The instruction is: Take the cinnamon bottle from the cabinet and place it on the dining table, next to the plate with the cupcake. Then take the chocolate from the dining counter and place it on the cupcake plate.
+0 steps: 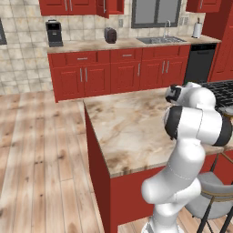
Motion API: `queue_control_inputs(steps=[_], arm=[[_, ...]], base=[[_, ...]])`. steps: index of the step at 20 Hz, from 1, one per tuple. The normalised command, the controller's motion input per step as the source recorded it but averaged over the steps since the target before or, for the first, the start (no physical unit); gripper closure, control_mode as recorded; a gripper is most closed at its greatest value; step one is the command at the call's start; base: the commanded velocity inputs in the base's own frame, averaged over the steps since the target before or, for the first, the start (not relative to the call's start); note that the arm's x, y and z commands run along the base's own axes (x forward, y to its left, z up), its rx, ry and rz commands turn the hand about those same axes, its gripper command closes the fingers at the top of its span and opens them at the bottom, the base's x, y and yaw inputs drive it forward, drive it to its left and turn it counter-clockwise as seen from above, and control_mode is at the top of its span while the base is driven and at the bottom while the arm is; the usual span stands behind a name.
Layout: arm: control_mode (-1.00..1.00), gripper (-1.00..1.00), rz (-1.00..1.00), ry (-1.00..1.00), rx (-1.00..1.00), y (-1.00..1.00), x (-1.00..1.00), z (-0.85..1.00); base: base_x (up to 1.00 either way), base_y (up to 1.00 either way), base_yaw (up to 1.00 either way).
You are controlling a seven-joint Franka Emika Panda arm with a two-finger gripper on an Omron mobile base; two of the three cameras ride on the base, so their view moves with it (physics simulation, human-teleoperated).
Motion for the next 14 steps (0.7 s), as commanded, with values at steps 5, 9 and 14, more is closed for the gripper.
queue_control_inputs(steps=[5, 9, 14], arm=[[-1.0, 1.0, -0.14, 0.0, -0.05, -0.44, 0.01, 0.0], [-1.0, 1.0, -0.15, 0.0, -0.12, -0.42, 0.04, 0.0], [-1.0, 1.0, -0.11, 0.0, -0.17, -0.32, 0.0, -0.04]], base=[[0.0, 0.0, 0.0], [0.0, 0.0, 0.0], [0.0, 0.0, 0.0]])
